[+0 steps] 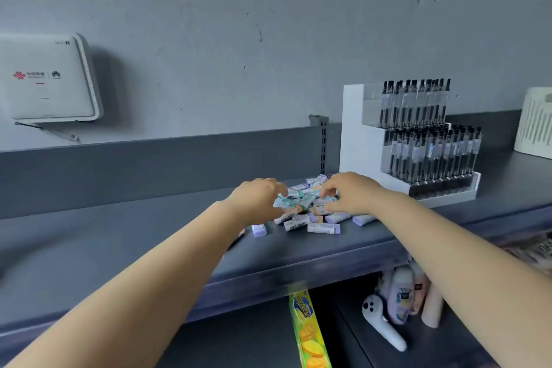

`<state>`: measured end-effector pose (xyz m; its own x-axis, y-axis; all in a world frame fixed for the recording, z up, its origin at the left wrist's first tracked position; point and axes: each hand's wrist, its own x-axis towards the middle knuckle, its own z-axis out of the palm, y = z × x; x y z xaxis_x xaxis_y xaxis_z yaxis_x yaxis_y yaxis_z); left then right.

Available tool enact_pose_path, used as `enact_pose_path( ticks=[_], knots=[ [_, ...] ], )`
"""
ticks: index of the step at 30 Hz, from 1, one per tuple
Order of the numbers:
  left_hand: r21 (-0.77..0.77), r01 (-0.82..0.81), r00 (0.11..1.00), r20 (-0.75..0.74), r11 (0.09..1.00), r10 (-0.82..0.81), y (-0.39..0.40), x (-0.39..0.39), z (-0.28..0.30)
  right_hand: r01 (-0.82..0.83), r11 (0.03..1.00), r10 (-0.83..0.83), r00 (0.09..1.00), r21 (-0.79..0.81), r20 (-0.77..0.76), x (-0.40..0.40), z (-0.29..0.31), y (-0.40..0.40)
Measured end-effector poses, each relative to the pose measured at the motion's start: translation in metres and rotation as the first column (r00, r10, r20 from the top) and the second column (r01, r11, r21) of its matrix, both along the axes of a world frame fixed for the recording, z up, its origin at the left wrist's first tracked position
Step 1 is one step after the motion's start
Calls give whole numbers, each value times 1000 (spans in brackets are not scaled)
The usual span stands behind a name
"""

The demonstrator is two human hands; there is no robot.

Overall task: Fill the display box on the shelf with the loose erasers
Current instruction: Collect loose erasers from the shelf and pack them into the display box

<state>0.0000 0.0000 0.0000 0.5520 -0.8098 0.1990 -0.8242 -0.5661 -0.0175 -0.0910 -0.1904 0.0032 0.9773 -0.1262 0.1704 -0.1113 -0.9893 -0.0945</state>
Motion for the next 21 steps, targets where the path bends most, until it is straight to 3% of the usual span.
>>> enact_pose_path(
  ticks=[3, 8, 13, 21],
  knots=[
    [5, -34, 997, -62, 999, 35, -7, -3, -4, -27, 998, 23, 997, -48, -72, 2, -2, -4],
    [-10, -51, 997, -50, 999, 51, -19, -3, -13, -85, 996, 83, 995, -26, -51, 11, -11, -9],
    [0, -86, 994, -74, 996, 86, -29, -4, -17, -97, 993, 97, 995, 64, 11, 18, -20, -17],
    [-80, -121, 984, -140, 989, 109, -34, -12, -15, -145, 973, 153, 988, 178, -26, 21, -26, -25]
  ],
)
